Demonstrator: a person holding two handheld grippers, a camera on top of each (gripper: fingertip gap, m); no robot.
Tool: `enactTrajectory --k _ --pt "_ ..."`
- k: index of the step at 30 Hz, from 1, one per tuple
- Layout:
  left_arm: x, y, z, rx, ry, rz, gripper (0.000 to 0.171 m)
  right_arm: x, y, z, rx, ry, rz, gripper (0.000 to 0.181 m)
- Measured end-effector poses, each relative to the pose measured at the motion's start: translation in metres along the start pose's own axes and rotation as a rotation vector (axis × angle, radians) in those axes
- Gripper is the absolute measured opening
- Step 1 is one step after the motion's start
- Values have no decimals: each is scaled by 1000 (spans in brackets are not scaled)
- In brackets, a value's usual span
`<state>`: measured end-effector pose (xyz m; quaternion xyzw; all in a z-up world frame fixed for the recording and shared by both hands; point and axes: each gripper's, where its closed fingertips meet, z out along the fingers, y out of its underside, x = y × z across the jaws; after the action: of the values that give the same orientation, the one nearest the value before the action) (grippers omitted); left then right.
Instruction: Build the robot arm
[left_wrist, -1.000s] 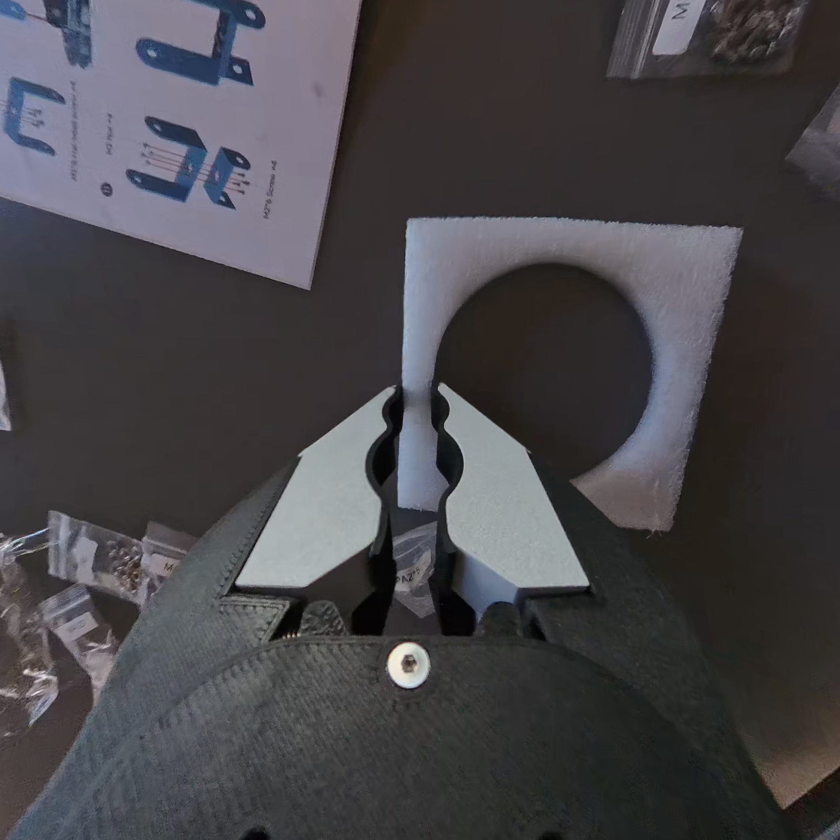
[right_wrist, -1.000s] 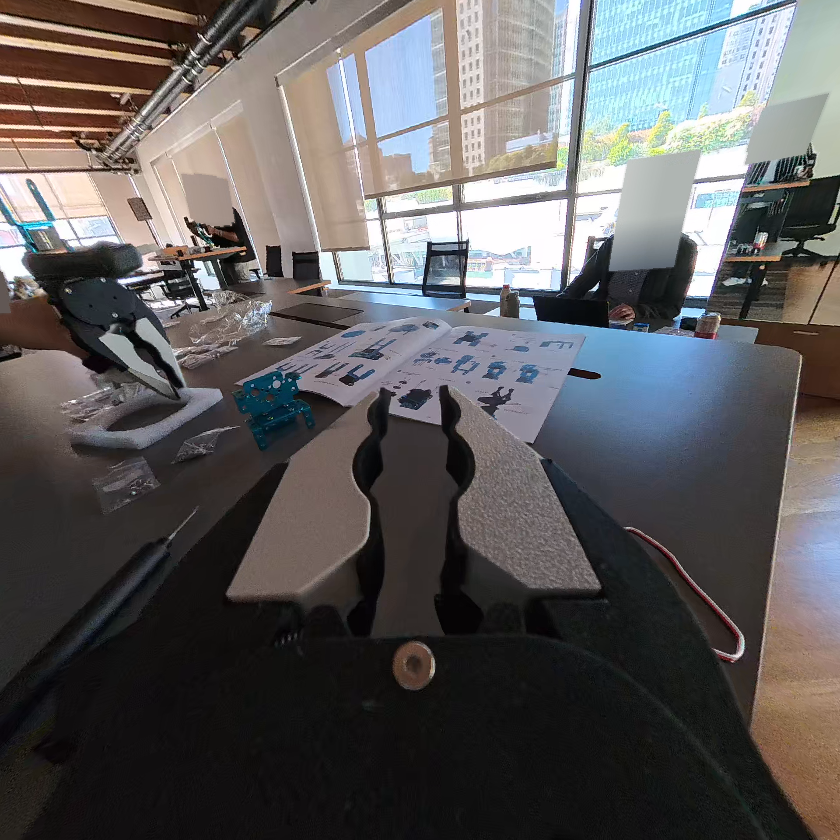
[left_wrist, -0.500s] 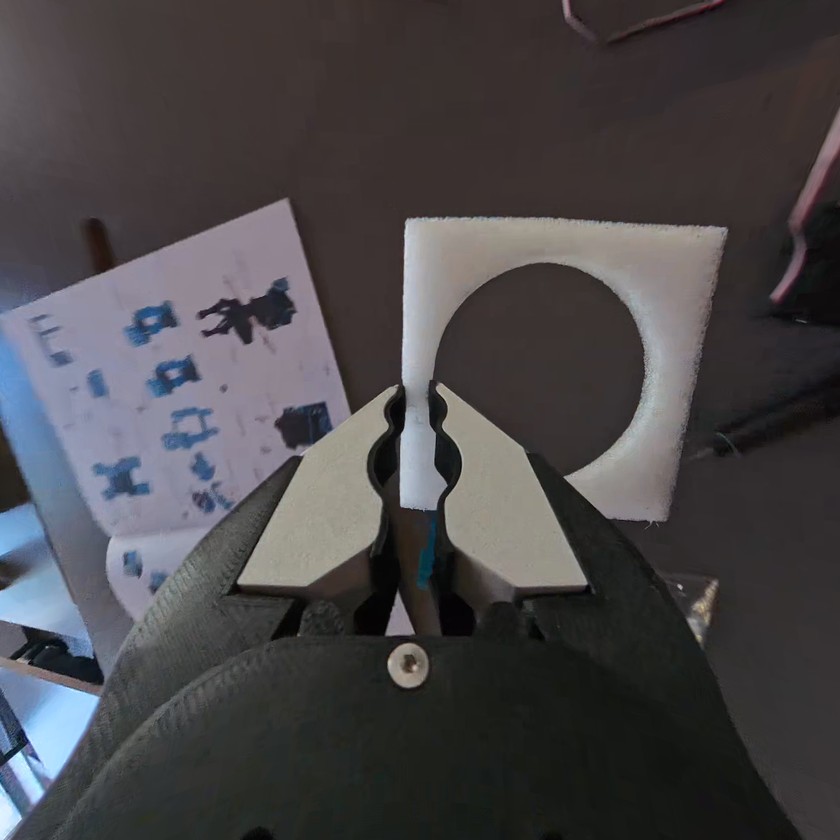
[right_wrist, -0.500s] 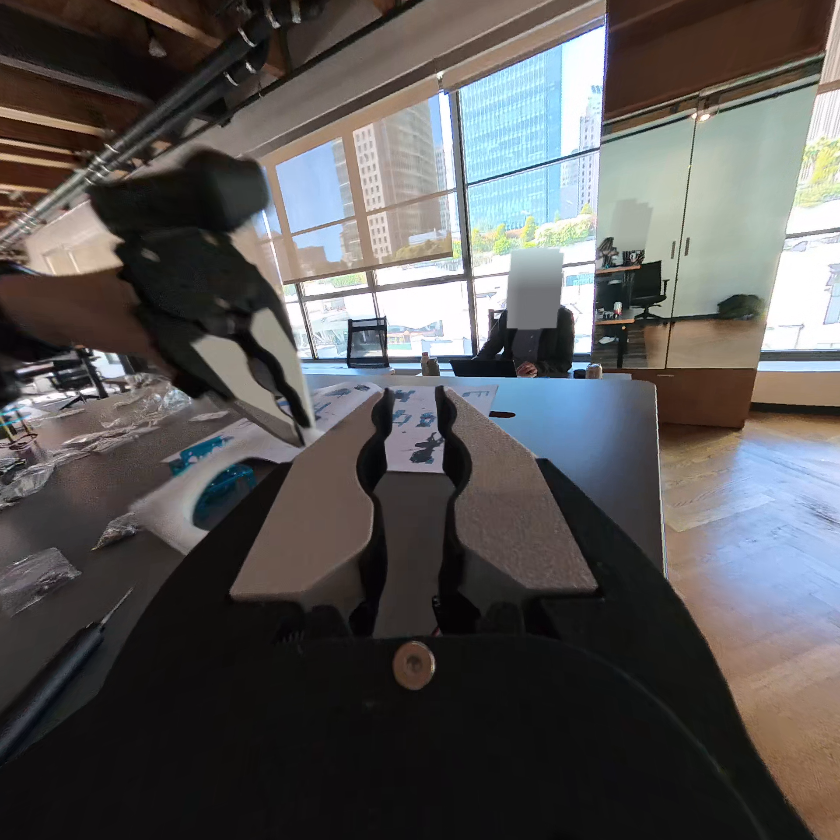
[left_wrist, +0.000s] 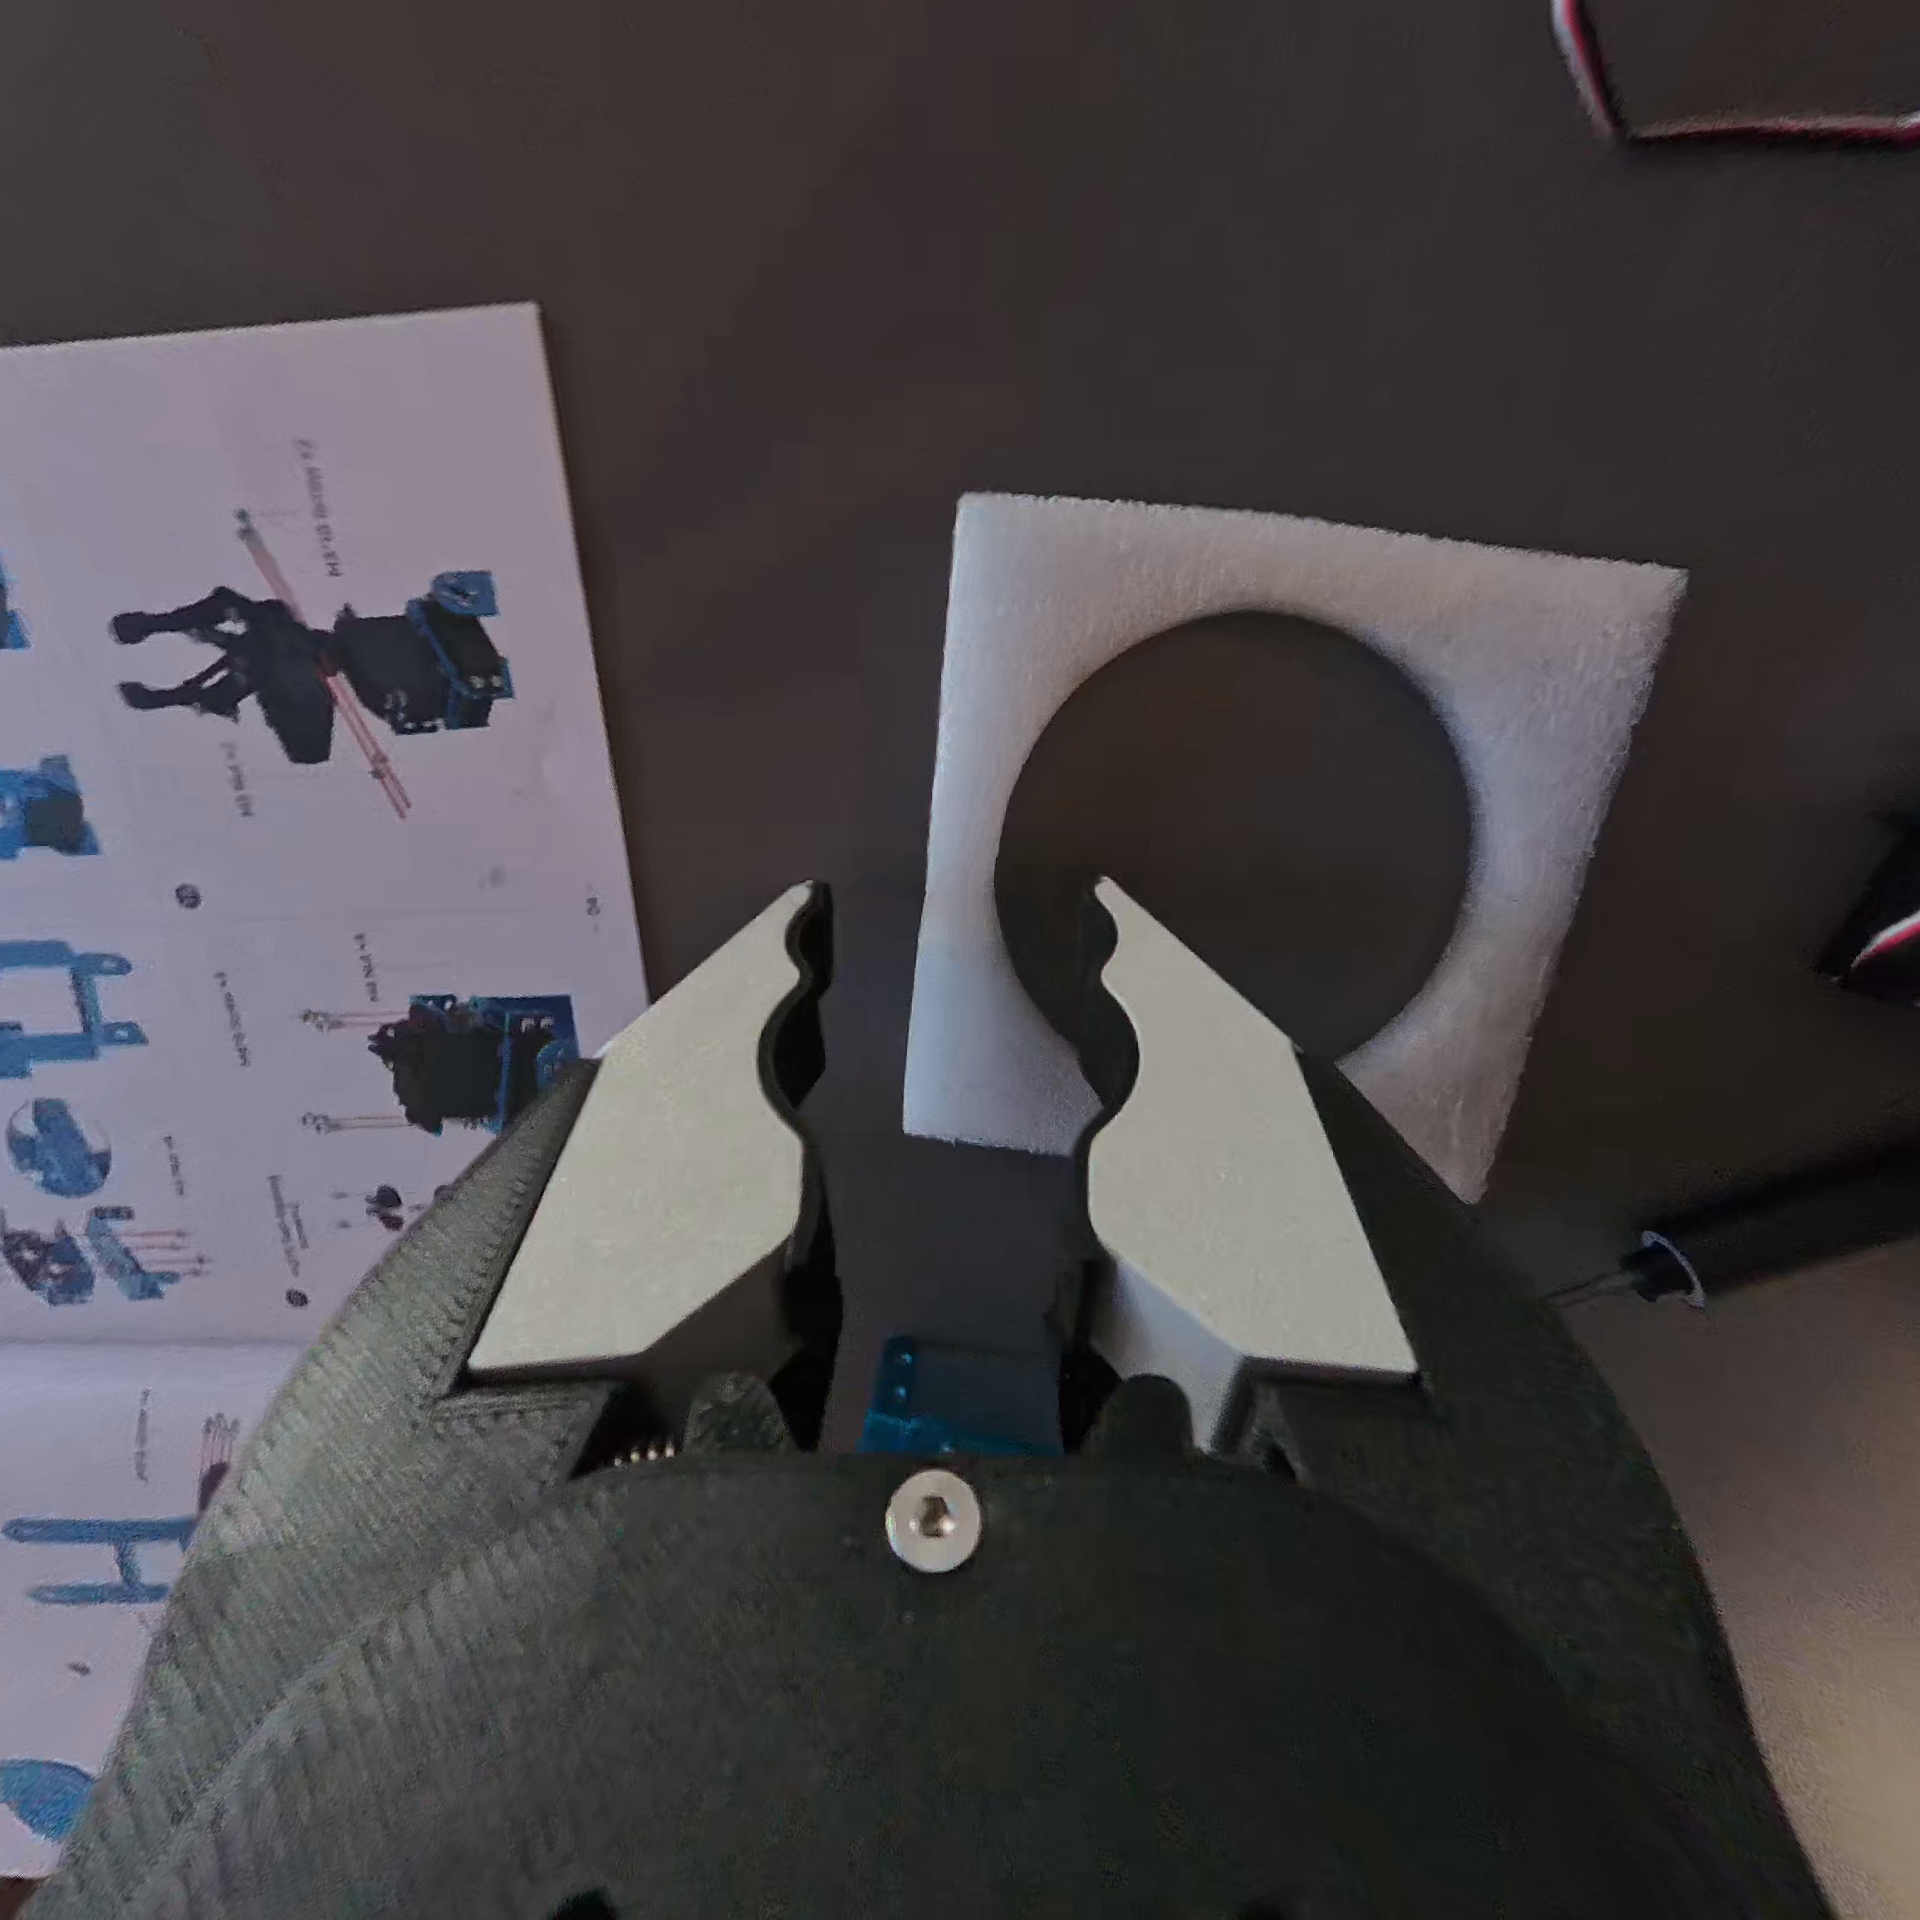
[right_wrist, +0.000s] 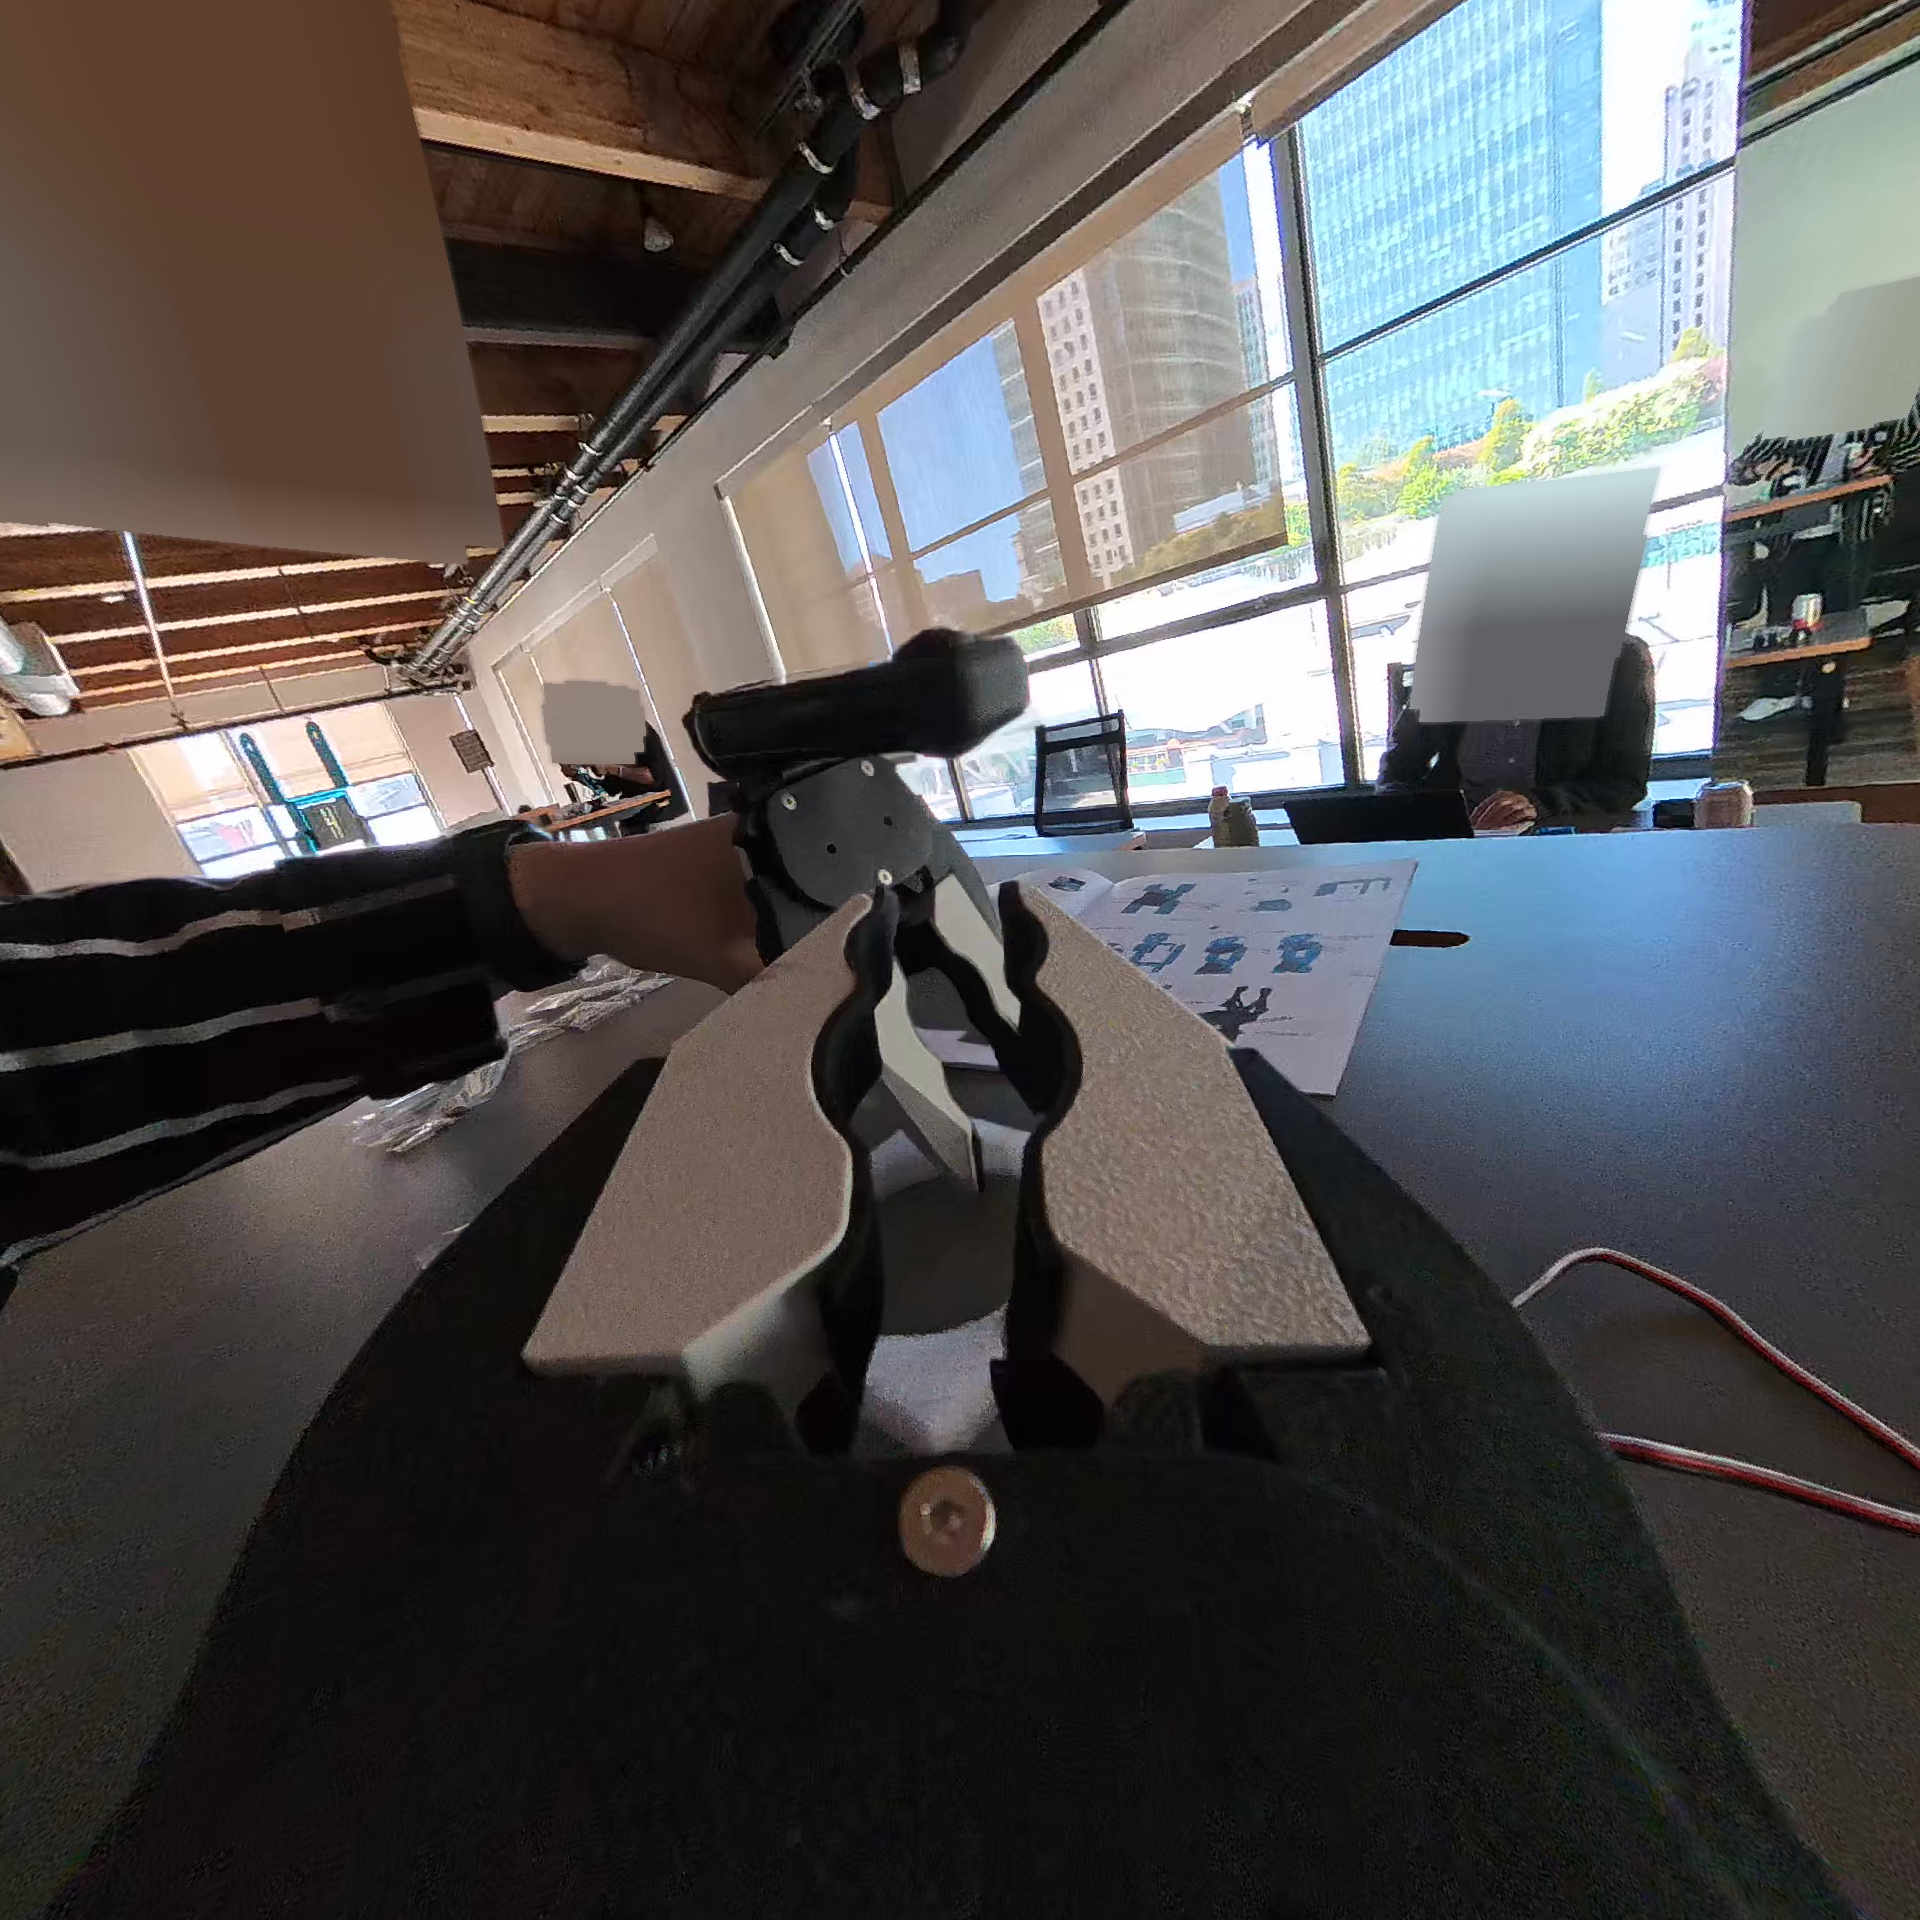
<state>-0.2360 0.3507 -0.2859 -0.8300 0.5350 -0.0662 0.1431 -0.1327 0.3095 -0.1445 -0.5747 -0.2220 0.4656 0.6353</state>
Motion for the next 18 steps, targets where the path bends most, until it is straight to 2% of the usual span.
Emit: enactTrajectory --k 4,7,9,11,12,15,18 --pt "-2 -8 -46 229 -135 -102 42 -11 5 3 -43 -28 -47 20" --pt "0 3 -99 481 -298 -273 42 -2 29 9 -198 39 -122 16" --pt "18 11 -126 726 -260 -453 36 4 49 12 -320 72 -168 17" --pt "38 19 -146 964 -196 -581 33 5 56 13 -355 81 -182 16" --pt "43 27 -152 1029 -204 -622 33 5 55 13 -348 83 -184 13" --pt "50 54 -171 1089 -309 -667 39 9 55 12 -349 104 -182 8" --pt "58 75 -196 1083 -393 -659 45 10 51 12 -329 118 -179 0"
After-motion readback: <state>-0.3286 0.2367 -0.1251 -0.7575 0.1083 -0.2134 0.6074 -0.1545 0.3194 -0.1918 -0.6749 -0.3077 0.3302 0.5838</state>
